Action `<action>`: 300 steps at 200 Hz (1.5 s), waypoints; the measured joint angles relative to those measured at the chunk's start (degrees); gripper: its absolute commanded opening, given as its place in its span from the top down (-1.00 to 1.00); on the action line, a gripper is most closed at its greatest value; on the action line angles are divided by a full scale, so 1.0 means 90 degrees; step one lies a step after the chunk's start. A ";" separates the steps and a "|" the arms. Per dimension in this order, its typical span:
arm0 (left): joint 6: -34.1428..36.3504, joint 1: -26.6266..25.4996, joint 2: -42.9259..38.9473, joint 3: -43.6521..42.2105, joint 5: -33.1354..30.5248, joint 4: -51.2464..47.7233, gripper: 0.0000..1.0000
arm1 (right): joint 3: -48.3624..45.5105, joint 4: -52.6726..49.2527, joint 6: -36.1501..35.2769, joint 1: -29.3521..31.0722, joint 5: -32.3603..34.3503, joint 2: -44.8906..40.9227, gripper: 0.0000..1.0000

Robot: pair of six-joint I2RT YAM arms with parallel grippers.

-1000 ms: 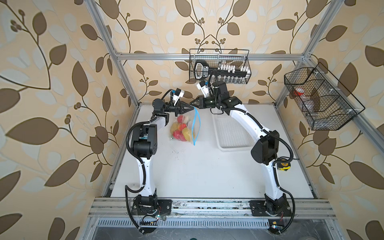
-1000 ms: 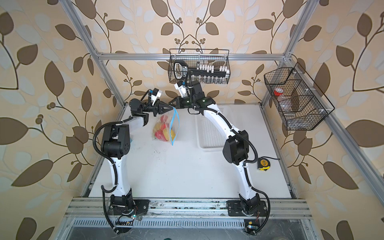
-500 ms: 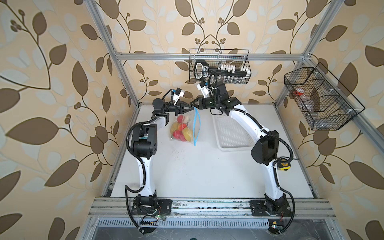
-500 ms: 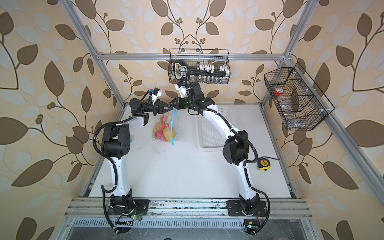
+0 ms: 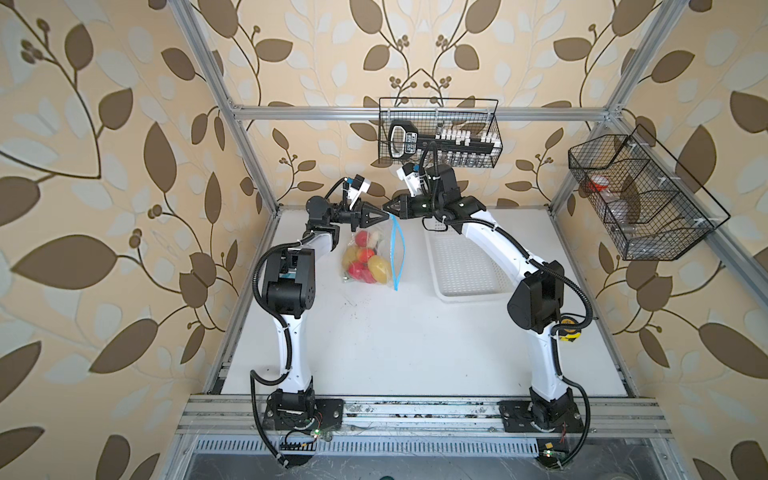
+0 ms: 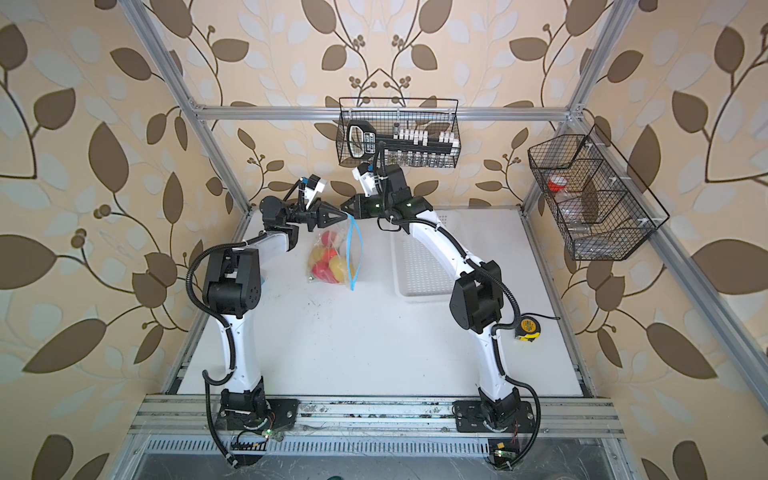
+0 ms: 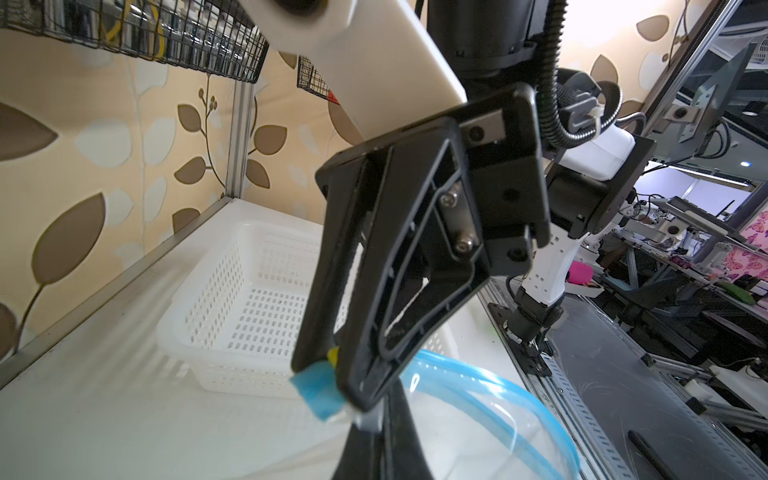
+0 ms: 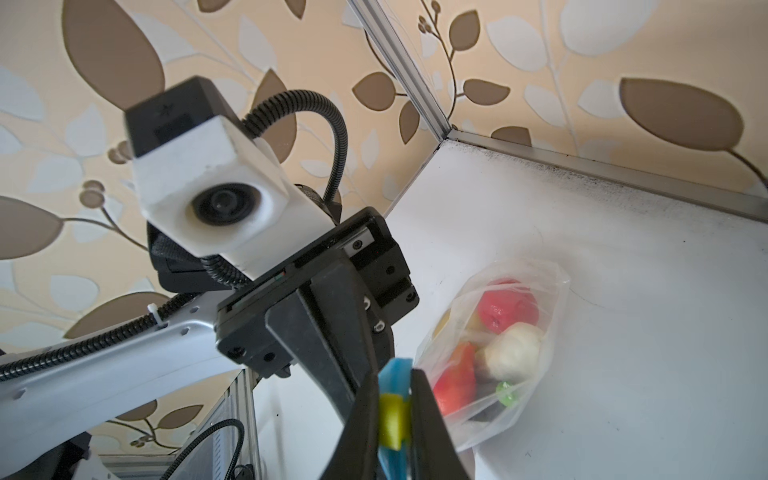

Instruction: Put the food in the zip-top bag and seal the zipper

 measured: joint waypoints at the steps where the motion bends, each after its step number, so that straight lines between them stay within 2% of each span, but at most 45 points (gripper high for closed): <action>1: 0.0000 0.0000 0.0000 0.0002 0.0002 0.0000 1.00 | -0.0007 0.0005 0.0002 0.0000 -0.0002 -0.0002 0.72; 26: -0.0039 0.0000 0.0000 0.0053 0.0007 0.0000 1.00 | -0.0250 0.0189 0.0129 -0.0005 -0.0056 -0.0121 0.43; 53: -0.0090 0.0000 0.0000 0.0172 0.0002 0.0010 1.00 | -0.0435 0.0328 0.0202 -0.0041 -0.0104 -0.0238 0.36; 92: -0.0214 0.0000 0.0000 0.0243 -0.0002 0.0010 1.00 | -0.0563 0.0488 0.0340 -0.0085 -0.0211 -0.0306 0.49; 160: -0.0311 0.0000 0.0000 0.0253 -0.0002 0.0012 1.00 | -0.0610 0.0823 0.0636 -0.0087 -0.0442 -0.0313 0.50; 177: -0.0311 0.0000 0.0000 0.0253 -0.0002 0.0012 1.00 | -0.0610 0.0913 0.0716 -0.0095 -0.0486 -0.0313 0.72; 208: -0.0311 0.0000 0.0000 0.0257 -0.0012 0.0012 1.00 | -0.0610 0.0957 0.0767 -0.0112 -0.0534 -0.0313 1.00; 279: -0.0476 0.0010 0.0000 0.0498 0.0058 0.0000 1.00 | -0.0610 0.1083 0.0799 -0.0119 -0.0559 -0.0321 1.00; 300: -0.0551 0.0012 0.0000 0.0651 0.0104 0.0000 0.90 | -0.0610 0.1156 0.0775 -0.0126 -0.0563 -0.0355 1.00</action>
